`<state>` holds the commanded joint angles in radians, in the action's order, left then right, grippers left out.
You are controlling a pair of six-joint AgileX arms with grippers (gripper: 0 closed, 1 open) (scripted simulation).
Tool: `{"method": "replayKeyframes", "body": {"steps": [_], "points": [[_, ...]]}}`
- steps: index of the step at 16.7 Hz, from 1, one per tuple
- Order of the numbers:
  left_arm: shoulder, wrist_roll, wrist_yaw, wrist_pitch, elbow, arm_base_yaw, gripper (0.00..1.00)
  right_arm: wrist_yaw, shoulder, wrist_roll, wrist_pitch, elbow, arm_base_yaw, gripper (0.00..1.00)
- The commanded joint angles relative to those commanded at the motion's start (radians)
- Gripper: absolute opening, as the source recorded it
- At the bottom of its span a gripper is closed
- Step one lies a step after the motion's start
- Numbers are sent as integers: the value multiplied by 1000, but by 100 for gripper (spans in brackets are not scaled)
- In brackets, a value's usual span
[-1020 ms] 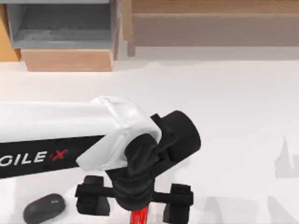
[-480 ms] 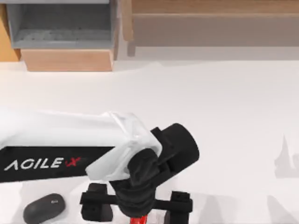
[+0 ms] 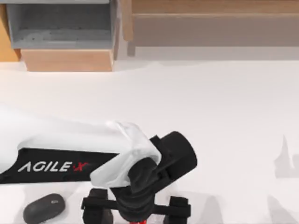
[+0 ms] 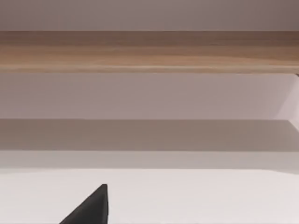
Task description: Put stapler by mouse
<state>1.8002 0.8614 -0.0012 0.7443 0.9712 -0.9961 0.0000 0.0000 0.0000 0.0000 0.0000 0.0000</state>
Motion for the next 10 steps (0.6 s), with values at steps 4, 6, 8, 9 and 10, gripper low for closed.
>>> {"method": "replayKeyframes", "body": {"steps": [4,6,8,9,10], "points": [[0,0,0,0,0,0,62,0,0,0,0,0,0,100],[0,0,0,0,0,0,47,0,0,0,0,0,0,100],[0,0,0,0,0,0,32,0,0,0,0,0,0,100],[0,0,0,0,0,0,25,0,0,0,0,0,0,100],[0,0,0,0,0,0,17,0,0,0,0,0,0,100]]}}
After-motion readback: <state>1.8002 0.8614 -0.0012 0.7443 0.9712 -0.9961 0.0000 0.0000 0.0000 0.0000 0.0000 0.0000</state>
